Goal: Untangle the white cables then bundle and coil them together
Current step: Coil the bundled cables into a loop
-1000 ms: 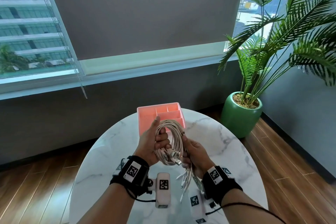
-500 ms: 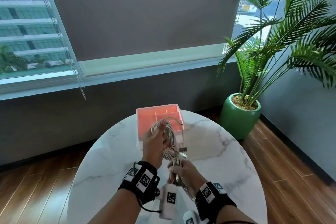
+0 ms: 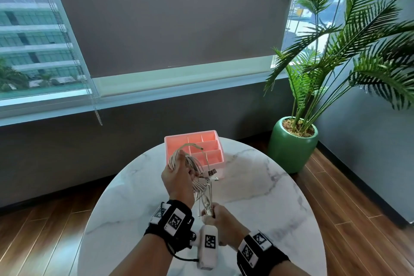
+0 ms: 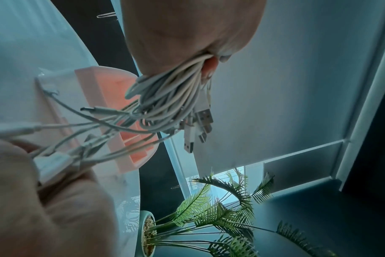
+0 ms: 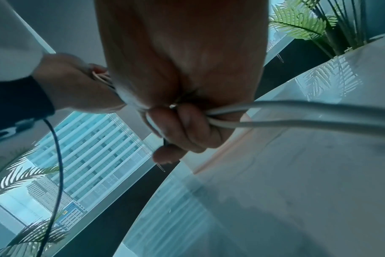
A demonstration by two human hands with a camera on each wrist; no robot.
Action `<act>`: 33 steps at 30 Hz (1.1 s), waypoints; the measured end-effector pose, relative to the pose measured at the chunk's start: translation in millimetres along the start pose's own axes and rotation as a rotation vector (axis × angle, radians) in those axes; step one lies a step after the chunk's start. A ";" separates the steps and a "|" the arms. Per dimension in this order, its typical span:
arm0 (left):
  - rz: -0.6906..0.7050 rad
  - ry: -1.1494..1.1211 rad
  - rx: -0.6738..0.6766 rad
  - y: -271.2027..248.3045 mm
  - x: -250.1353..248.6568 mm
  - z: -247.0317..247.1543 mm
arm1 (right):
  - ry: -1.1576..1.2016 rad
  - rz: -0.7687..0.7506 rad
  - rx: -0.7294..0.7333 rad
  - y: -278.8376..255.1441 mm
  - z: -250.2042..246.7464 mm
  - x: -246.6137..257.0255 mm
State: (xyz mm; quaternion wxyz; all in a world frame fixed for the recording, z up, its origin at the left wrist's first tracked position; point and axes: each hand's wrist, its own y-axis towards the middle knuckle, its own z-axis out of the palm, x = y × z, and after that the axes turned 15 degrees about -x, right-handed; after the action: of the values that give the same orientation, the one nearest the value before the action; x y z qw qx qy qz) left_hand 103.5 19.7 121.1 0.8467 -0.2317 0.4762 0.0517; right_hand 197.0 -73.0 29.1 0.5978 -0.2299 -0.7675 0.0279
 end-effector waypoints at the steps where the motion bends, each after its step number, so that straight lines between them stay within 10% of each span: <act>1: -0.016 -0.010 -0.015 0.9 -0.2 -0.1 | -0.010 0.002 0.014 0.8 0.3 -0.1; 12: -0.238 -0.259 -0.131 21.3 -24.6 3.5 | 0.098 0.061 -0.065 -1.8 -15.8 -42.8; 19: -0.010 -0.041 -0.222 22.9 1.4 -5.3 | -0.546 -0.084 0.283 -12.7 -2.5 -16.8; 24: 0.086 0.114 -0.175 26.8 1.5 -16.5 | -0.563 -0.051 0.211 -21.6 -32.6 3.3; 29: 0.008 0.229 0.165 8.7 -14.0 -19.5 | -0.223 -0.615 -0.376 -18.7 -67.9 60.7; 33: -0.081 0.377 0.410 -4.2 -22.5 -13.9 | -0.352 -1.042 -0.324 -11.9 -78.7 130.2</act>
State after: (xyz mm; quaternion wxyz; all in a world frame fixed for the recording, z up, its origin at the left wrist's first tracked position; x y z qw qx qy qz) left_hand 81.7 12.8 135.1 0.7738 -0.0802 0.6160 -0.1237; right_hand 243.1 -51.6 173.0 0.3530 0.0983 -0.8618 -0.3506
